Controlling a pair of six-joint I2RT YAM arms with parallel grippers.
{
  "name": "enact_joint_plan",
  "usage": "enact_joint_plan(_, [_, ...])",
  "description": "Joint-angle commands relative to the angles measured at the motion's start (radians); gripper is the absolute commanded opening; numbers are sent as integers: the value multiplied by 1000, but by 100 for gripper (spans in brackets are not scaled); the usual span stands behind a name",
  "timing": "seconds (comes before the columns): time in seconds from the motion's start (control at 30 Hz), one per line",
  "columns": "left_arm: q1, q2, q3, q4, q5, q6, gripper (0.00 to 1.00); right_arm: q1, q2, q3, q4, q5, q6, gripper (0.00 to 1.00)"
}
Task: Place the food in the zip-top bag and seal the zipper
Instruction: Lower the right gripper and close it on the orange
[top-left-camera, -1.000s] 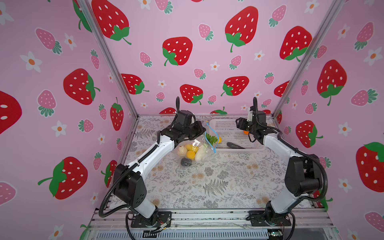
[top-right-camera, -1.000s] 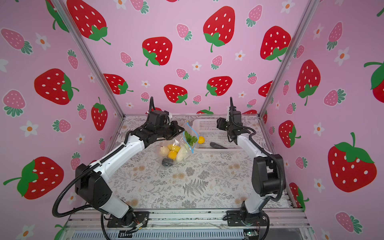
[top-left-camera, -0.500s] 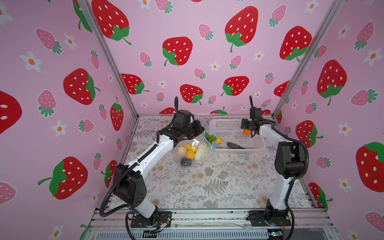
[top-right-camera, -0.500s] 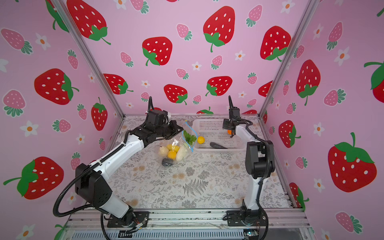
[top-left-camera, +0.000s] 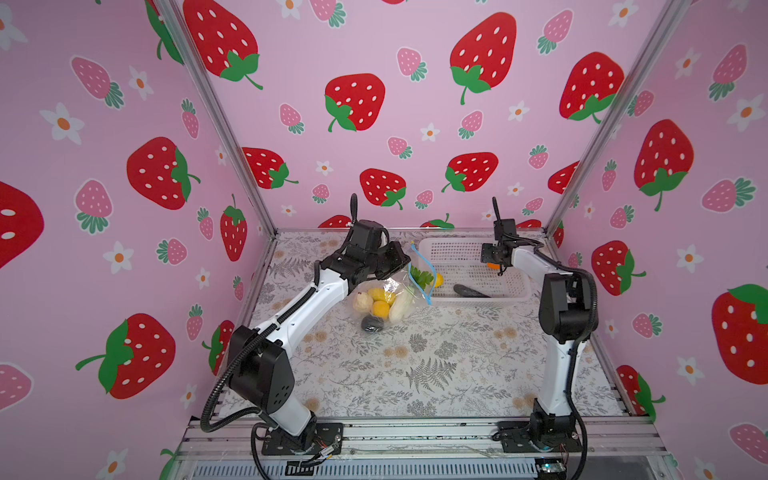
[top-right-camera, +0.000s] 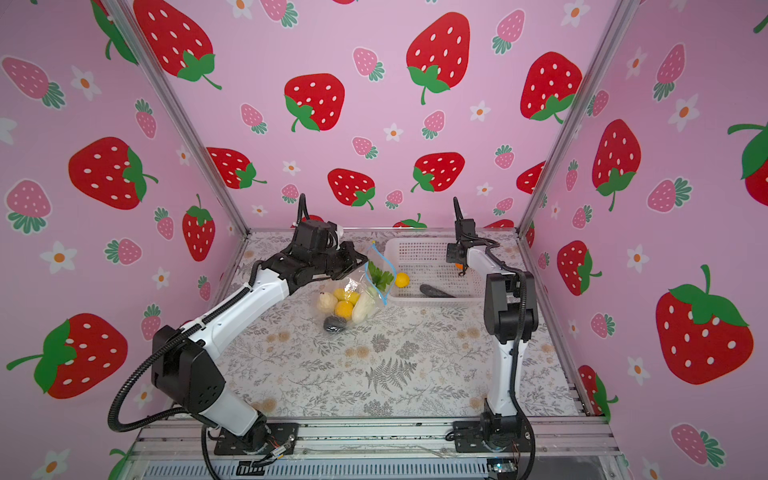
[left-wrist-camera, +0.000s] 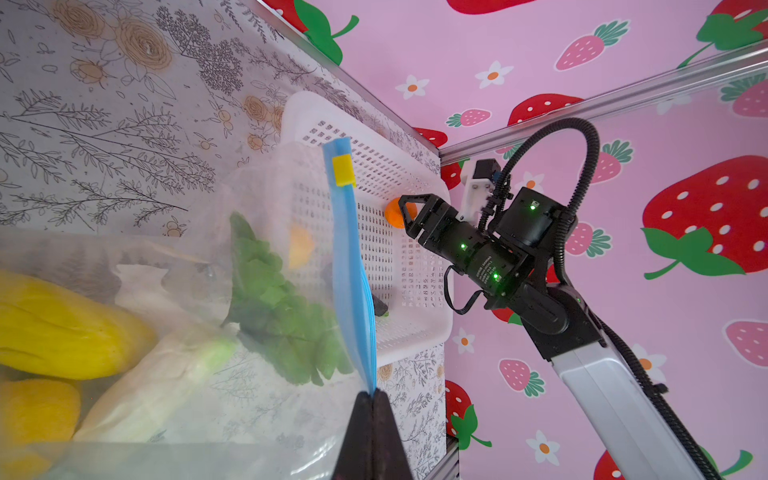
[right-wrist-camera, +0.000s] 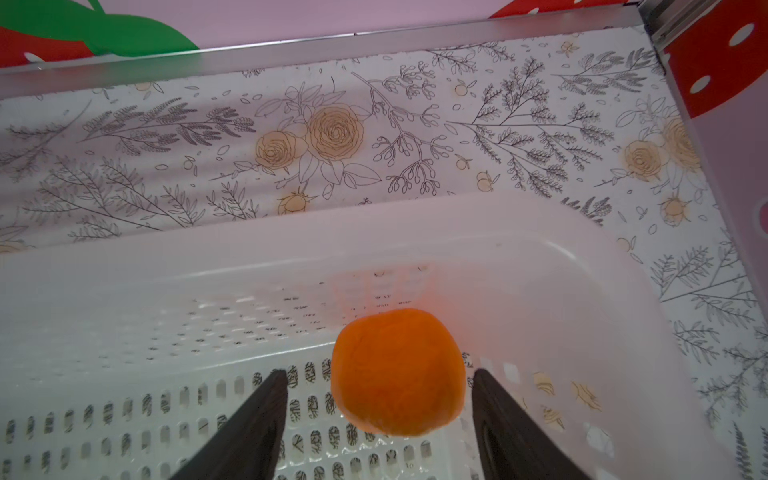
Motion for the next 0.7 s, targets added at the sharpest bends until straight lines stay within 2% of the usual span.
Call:
enact_joint_plan(0.0, [4,4,22,-11,5,13,0,-11,22,42,-38,18,-20,73])
enact_joint_plan(0.3, [3,-4,18,-18,-1,18,0,-16,67,71,-44,-2,-18,73])
enact_joint_plan(0.67, [4,-2,24,-27,-6,18,0,-16,92,75,-38,-41,-8,66])
